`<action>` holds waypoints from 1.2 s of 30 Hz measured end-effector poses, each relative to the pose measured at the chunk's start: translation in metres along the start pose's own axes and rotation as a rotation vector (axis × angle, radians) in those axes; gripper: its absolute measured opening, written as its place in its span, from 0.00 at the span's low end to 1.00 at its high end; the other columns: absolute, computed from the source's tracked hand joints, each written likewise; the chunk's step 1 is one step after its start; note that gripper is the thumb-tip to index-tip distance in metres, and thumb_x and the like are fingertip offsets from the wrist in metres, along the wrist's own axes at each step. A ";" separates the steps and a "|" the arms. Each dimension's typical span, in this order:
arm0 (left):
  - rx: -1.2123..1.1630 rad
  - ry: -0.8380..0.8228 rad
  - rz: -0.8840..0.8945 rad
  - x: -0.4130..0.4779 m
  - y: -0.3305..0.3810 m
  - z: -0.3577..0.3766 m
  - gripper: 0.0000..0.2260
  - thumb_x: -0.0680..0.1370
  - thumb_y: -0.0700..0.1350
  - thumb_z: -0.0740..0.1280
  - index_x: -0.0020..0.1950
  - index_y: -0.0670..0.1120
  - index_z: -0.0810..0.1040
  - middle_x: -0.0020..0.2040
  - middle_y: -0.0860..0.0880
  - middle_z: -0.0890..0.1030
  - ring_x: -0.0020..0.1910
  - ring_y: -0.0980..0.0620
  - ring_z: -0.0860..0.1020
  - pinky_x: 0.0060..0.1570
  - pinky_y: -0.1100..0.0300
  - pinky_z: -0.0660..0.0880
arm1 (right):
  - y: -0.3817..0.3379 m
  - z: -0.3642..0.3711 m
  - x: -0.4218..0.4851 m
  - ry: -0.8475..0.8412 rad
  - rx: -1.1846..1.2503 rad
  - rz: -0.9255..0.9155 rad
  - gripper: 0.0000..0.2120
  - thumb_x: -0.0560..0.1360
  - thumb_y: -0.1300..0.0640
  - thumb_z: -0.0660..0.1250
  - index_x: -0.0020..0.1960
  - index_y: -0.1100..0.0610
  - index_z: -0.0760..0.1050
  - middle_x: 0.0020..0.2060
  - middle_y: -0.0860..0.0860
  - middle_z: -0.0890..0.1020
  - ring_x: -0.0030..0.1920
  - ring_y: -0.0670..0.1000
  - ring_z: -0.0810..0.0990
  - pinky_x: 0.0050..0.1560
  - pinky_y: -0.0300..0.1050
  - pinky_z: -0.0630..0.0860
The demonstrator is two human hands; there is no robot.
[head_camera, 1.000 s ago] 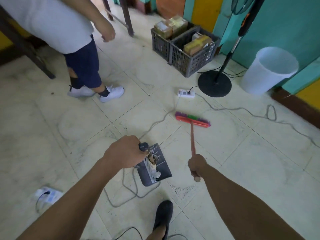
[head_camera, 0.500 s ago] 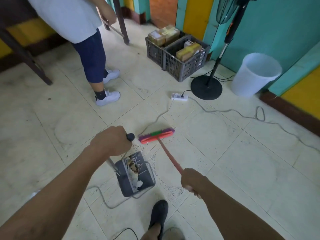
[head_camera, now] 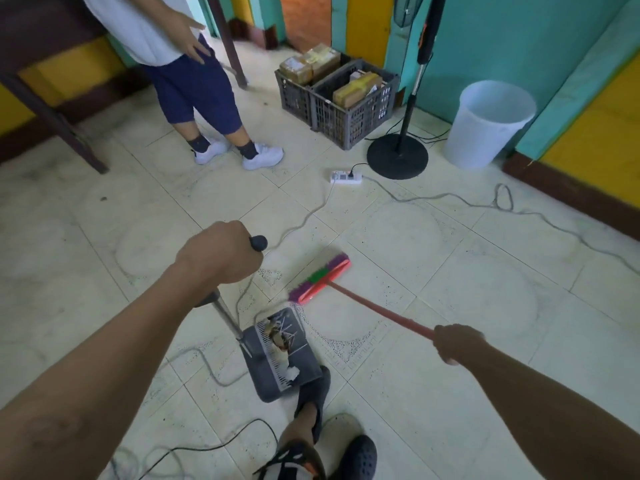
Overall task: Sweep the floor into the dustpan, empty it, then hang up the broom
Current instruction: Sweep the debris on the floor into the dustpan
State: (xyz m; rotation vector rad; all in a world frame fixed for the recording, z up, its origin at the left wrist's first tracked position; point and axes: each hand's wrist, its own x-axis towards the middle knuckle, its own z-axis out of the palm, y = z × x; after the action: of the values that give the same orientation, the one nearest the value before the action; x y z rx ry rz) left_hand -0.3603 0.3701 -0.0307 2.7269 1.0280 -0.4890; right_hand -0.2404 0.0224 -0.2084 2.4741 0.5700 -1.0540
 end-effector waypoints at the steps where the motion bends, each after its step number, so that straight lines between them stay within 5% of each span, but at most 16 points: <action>1: -0.014 0.005 -0.001 -0.002 0.002 0.002 0.10 0.74 0.45 0.60 0.34 0.43 0.68 0.32 0.46 0.75 0.31 0.47 0.74 0.32 0.61 0.68 | 0.008 -0.002 0.004 0.013 -0.020 0.012 0.16 0.77 0.54 0.61 0.65 0.53 0.69 0.56 0.49 0.78 0.58 0.50 0.78 0.57 0.46 0.75; 11: -0.021 -0.061 0.182 -0.053 0.100 0.043 0.12 0.73 0.41 0.62 0.31 0.42 0.64 0.27 0.46 0.69 0.26 0.49 0.69 0.27 0.62 0.62 | 0.117 0.088 -0.033 -0.141 0.137 0.198 0.19 0.75 0.57 0.62 0.66 0.53 0.70 0.50 0.47 0.78 0.52 0.49 0.79 0.56 0.46 0.76; 17: 0.065 -0.072 0.343 -0.083 0.161 0.073 0.11 0.73 0.43 0.62 0.31 0.43 0.67 0.31 0.46 0.73 0.29 0.47 0.72 0.29 0.61 0.65 | 0.189 0.161 -0.095 -0.276 0.134 0.241 0.19 0.79 0.54 0.58 0.69 0.55 0.68 0.56 0.48 0.78 0.52 0.49 0.78 0.55 0.42 0.75; 21: 0.173 -0.062 0.495 -0.103 0.196 0.089 0.10 0.74 0.44 0.62 0.34 0.43 0.71 0.34 0.45 0.75 0.32 0.46 0.75 0.31 0.59 0.68 | 0.213 0.193 -0.174 -0.366 0.222 0.320 0.18 0.82 0.53 0.54 0.69 0.54 0.69 0.39 0.44 0.72 0.42 0.45 0.74 0.47 0.36 0.72; 24: 0.240 -0.040 0.610 -0.117 0.220 0.101 0.11 0.74 0.45 0.62 0.32 0.45 0.72 0.34 0.46 0.75 0.31 0.46 0.74 0.33 0.59 0.70 | 0.224 0.211 -0.227 -0.420 0.297 0.419 0.14 0.82 0.49 0.52 0.62 0.52 0.71 0.33 0.44 0.69 0.31 0.41 0.69 0.32 0.33 0.67; 29: 0.306 -0.037 0.727 -0.141 0.252 0.130 0.10 0.75 0.46 0.62 0.35 0.44 0.74 0.33 0.47 0.74 0.29 0.48 0.72 0.32 0.60 0.69 | 0.238 0.244 -0.293 -0.573 0.440 0.597 0.14 0.82 0.48 0.52 0.48 0.57 0.68 0.30 0.47 0.70 0.24 0.43 0.67 0.22 0.33 0.65; 36: 0.335 -0.064 0.919 -0.165 0.284 0.172 0.11 0.76 0.46 0.62 0.34 0.45 0.71 0.33 0.48 0.73 0.32 0.46 0.74 0.34 0.58 0.70 | 0.253 0.303 -0.353 -0.399 0.914 0.797 0.16 0.79 0.51 0.63 0.38 0.62 0.72 0.20 0.50 0.69 0.17 0.47 0.65 0.22 0.35 0.60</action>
State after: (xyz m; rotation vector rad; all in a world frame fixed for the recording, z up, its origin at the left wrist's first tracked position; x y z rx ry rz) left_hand -0.3277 0.0099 -0.1134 3.0242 -0.4022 -0.5843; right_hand -0.5132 -0.4158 -0.0916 2.5763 -1.1670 -1.5514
